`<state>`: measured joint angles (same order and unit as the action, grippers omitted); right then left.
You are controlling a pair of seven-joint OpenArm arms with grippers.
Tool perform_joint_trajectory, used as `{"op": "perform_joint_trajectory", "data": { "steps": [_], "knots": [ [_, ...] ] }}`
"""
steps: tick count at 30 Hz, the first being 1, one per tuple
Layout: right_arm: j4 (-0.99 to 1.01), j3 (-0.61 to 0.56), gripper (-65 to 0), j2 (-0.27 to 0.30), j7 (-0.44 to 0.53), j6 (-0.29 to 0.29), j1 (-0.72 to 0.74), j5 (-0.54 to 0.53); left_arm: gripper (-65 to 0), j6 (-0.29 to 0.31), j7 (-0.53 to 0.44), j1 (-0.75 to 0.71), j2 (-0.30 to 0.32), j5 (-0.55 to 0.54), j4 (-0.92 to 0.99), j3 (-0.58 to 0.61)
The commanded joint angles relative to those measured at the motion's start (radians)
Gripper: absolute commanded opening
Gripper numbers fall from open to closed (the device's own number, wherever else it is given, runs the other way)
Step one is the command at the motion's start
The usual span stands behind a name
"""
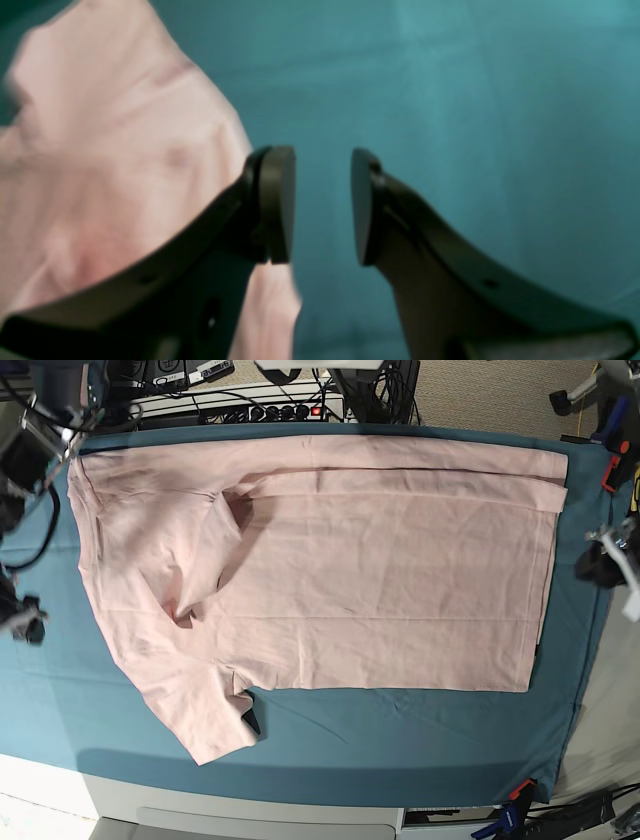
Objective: Fold the T-shirt properly
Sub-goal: 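Move the right gripper down to the hem corner by the sleeve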
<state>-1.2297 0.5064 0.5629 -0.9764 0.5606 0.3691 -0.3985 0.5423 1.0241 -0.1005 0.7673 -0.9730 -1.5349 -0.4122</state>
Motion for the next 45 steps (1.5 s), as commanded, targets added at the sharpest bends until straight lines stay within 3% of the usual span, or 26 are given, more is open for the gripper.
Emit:
{"op": "perform_joint_trajectory", "data": {
  "steps": [1,3,6,11,14,21,30,45],
  "knots": [
    [-0.011,-0.040,-45.3,0.024,0.048,-0.033,0.060,0.031,-37.5,-0.012,-0.027,0.035,0.028,0.012,-0.003,0.016],
    [0.047,-0.124,-45.3,0.016,0.076,-0.071,0.141,0.088,-37.5,-0.028,-0.031,0.078,0.028,0.050,0.014,0.059],
    [0.250,-0.200,-45.3,-0.003,0.126,-0.071,0.275,0.095,-37.5,-0.030,-0.030,0.117,0.028,0.058,0.046,0.074],
    [0.644,-0.211,-45.3,-0.029,0.240,-0.044,0.473,0.100,-37.5,-0.029,-0.030,0.128,0.029,0.057,0.088,0.074],
    [0.758,-0.211,-45.3,-0.028,0.270,-0.026,0.528,0.109,-37.5,-0.023,-0.030,0.128,0.028,0.057,0.109,0.074],
    [0.763,-0.211,-45.3,-0.028,0.295,-0.047,0.474,0.194,-37.5,-0.022,-0.029,0.128,0.028,0.056,0.113,0.074],
    [0.763,-0.211,-45.3,-0.043,0.313,-0.055,0.367,0.167,-37.5,-0.022,-0.030,0.128,0.028,0.053,0.113,0.074],
    [0.763,-0.211,-45.3,-0.105,0.319,-0.014,0.343,0.152,-37.5,-0.022,-0.030,0.128,0.028,0.054,0.113,0.074]
  ]
}}
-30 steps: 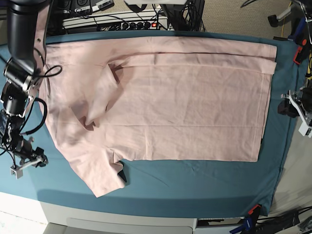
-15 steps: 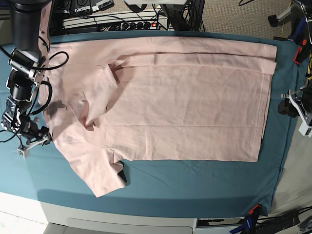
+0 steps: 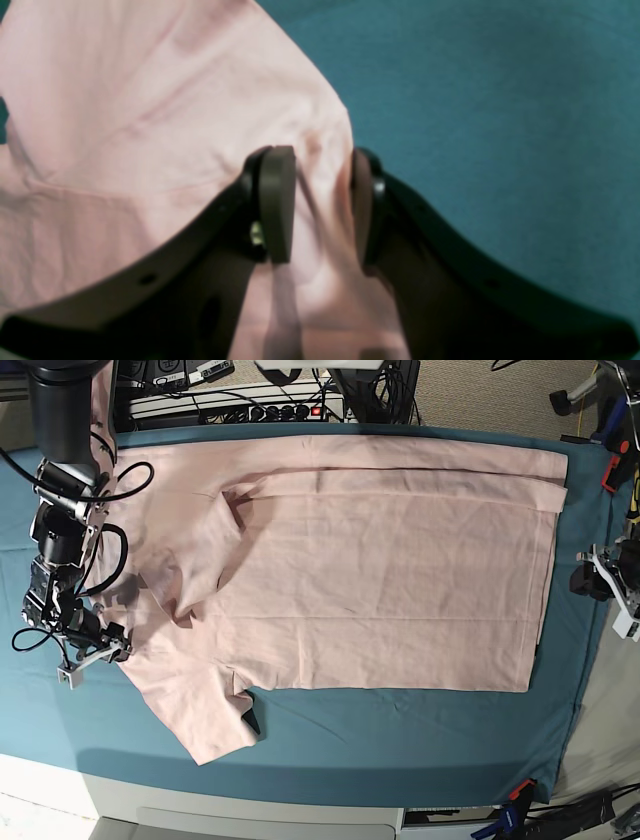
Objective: Fold the T-shirt properly
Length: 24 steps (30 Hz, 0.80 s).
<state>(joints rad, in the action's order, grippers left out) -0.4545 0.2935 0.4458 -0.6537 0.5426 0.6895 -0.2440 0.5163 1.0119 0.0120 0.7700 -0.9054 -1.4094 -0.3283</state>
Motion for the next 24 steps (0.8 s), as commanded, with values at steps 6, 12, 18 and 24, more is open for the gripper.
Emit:
{"op": "perform_joint_trajectory", "data": {
  "steps": [6,12,18,24],
  "knots": [
    [-0.012,0.002,-60.6,0.014,0.010,0.003,0.022,0.002,-37.5,0.004,-0.020,0.016,0.025,-0.014,-0.013,-0.010],
    [-0.016,0.002,-65.0,0.013,0.024,0.003,0.022,0.013,-37.5,-0.005,-0.051,0.064,0.005,-0.010,0.002,-0.008],
    [-0.016,0.002,-65.0,0.013,0.029,0.004,0.022,0.024,-37.6,-0.003,-0.055,0.278,-0.057,-0.015,0.248,-0.008],
    [-0.016,0.002,-65.0,0.013,0.029,0.004,0.022,0.028,-39.7,0.007,-0.056,0.530,-0.114,-0.055,0.598,-0.007]
  ]
}}
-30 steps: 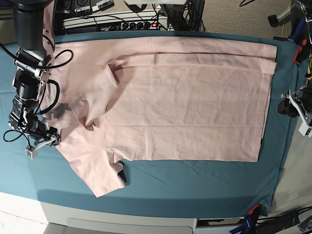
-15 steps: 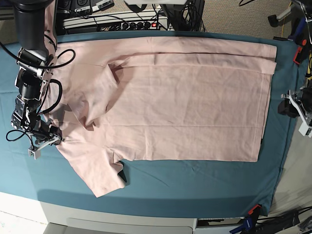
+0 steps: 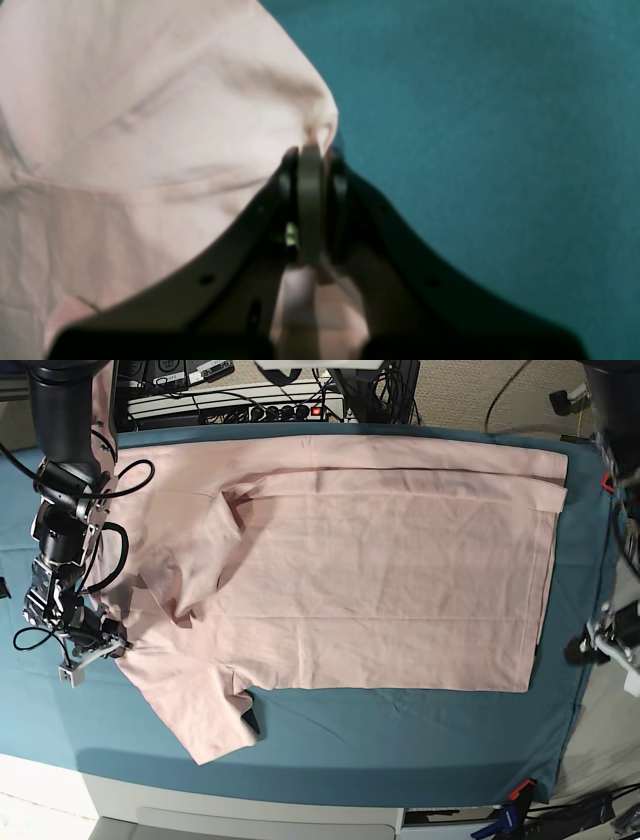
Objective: Fold the T-shirt properly
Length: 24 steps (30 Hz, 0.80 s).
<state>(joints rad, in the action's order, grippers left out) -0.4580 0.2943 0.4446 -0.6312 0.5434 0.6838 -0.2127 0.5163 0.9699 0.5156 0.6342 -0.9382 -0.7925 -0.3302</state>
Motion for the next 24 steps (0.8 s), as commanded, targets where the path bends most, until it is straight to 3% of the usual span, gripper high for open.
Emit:
{"op": "perform_joint_trajectory", "data": {
  "steps": [1,5,10,14,24],
  "knots": [
    [-0.012,0.001,-65.0,0.015,0.006,0.003,0.027,-0.003,-39.7,0.007,-0.016,0.057,0.011,-0.023,0.025,-0.005],
    [-0.012,0.001,-65.0,0.014,0.005,0.003,0.025,-0.003,-39.7,0.007,-0.043,0.136,-0.025,-0.014,0.142,0.024],
    [-0.012,0.001,-65.0,0.014,0.003,0.003,0.025,-0.003,-39.6,-0.003,-0.096,0.178,-0.071,0.074,0.178,0.140],
    [-0.012,0.001,-65.0,0.013,-0.003,0.003,0.025,-0.003,-39.6,-0.034,-0.133,0.190,-0.097,0.137,0.178,0.205],
    [-0.012,0.001,-65.0,0.013,-0.004,0.003,0.025,-0.003,-39.6,-0.143,-0.167,0.196,-0.102,0.263,0.180,0.205]
  ]
}}
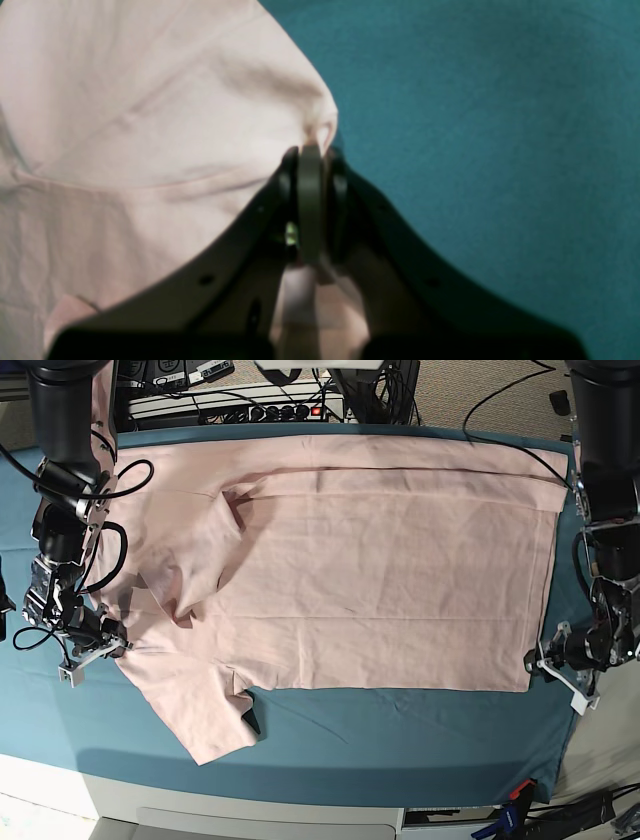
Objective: Fold the T-shirt properly
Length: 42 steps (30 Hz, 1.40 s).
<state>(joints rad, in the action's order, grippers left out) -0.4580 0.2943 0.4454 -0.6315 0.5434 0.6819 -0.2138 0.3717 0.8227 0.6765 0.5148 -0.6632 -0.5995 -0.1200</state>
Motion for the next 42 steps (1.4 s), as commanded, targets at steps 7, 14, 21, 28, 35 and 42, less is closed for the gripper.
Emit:
{"op": "perform_joint_trajectory", "data": {
  "steps": [7,14,21,28,35,42],
  "knots": [
    [-0.012,0.001,-65.0,0.012,-0.004,0.003,0.027,-0.002,-39.6,0.003,-0.029,0.035,0.010,-0.012,0.057,-0.005],
    [-0.012,0.001,-65.0,0.012,-0.004,0.003,0.027,-0.002,-39.6,0.041,-0.031,0.039,-0.012,-0.051,0.098,-0.009],
    [-0.012,0.001,-65.0,0.012,-0.004,0.003,0.027,-0.002,-39.7,0.083,-0.031,0.041,-0.027,-0.100,0.098,-0.008],
    [-0.012,0.001,-65.0,0.012,-0.003,0.003,0.027,-0.002,-44.5,0.100,-0.062,0.042,-0.026,-0.100,0.097,-0.008],
    [-0.012,0.001,-65.0,0.012,0.010,0.003,0.027,-0.003,-53.6,0.101,-0.110,0.057,-0.024,-0.100,0.094,-0.009],
    [-0.012,0.001,-65.0,0.012,0.019,0.003,0.027,-0.003,-65.0,0.107,-0.109,0.083,-0.024,-0.100,0.093,-0.008]
  ]
}}
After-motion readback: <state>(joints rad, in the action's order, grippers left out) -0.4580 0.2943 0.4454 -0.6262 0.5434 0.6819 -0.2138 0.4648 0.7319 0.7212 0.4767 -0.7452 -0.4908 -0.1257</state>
